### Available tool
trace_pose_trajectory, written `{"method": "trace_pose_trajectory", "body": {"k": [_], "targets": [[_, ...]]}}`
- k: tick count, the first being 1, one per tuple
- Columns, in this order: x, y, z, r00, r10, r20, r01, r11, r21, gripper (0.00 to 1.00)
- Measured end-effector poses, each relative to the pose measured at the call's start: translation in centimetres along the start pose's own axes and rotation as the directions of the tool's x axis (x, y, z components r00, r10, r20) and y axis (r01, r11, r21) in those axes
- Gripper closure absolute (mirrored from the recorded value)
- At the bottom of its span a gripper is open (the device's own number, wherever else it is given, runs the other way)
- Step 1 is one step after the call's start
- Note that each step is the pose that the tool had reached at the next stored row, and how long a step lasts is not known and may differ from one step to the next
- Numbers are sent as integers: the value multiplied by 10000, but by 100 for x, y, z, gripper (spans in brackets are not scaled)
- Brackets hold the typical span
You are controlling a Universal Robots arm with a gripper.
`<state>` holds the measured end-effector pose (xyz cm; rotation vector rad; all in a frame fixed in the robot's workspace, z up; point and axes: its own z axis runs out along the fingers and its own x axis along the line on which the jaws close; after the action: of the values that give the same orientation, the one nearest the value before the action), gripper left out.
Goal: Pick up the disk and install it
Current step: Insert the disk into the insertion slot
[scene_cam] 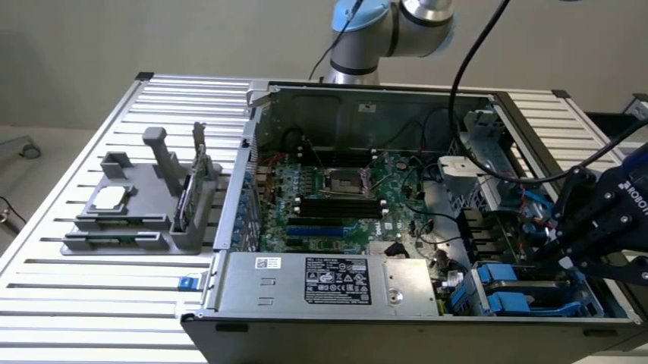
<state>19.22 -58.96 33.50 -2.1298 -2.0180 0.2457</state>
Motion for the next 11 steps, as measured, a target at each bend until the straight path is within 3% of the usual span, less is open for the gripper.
{"method": "trace_pose_trajectory", "body": {"k": [11], "targets": [[2,46,5,10000,9,12,-9,9997,251,83]]}}
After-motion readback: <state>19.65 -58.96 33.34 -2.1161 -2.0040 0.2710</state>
